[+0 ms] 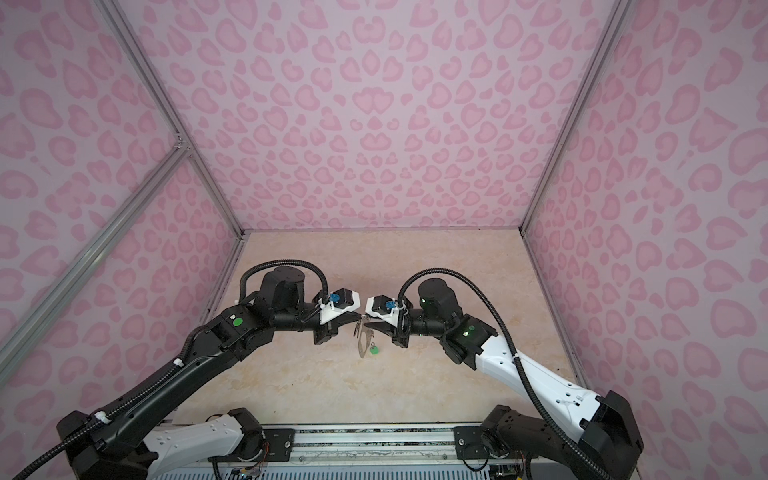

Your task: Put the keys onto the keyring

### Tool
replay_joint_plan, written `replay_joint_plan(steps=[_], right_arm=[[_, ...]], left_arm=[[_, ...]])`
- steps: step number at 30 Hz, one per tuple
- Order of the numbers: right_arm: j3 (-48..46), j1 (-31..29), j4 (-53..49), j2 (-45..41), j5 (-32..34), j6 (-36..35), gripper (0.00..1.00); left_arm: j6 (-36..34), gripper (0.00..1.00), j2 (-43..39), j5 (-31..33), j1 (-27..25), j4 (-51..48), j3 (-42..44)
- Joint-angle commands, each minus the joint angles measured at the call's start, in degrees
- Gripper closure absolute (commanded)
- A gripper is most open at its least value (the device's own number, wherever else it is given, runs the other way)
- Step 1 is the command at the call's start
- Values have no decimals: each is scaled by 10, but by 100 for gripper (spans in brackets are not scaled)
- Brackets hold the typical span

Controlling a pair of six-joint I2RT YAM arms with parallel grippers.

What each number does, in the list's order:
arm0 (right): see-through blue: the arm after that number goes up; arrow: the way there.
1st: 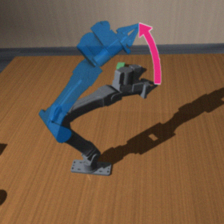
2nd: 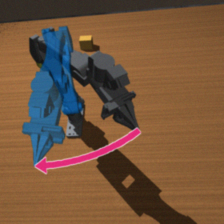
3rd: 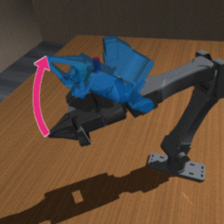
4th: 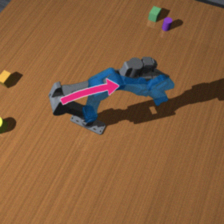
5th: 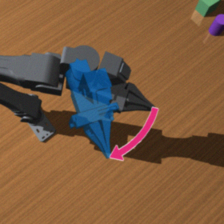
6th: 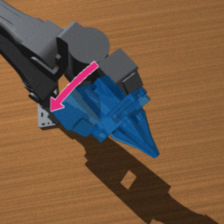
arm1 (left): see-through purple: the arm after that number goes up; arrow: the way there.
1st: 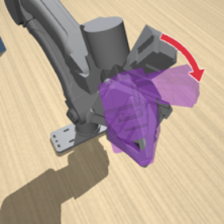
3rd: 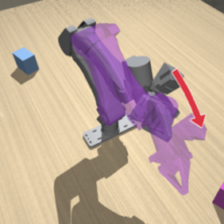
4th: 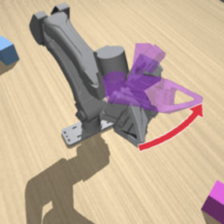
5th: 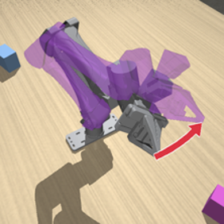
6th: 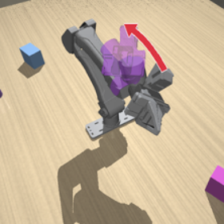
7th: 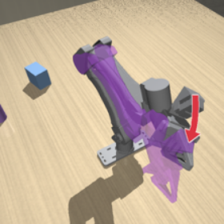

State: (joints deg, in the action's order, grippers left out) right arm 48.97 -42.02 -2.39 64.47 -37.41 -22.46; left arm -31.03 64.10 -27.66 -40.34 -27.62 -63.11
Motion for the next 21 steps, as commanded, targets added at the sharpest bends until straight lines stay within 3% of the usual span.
replay_joint_plan(steps=[1, 10, 21], right_arm=[[-14, -2, 36, -15, 26, 38, 69], [-22, -4, 71, -42, 28, 62, 70], [-9, -15, 63, -15, 0, 61, 83]], left_arm=[[0, 97, 1, 55, -12, -20, -16], [-39, 97, 22, 107, -46, -93, -64], [-53, 97, 18, 80, -55, -97, -74]])
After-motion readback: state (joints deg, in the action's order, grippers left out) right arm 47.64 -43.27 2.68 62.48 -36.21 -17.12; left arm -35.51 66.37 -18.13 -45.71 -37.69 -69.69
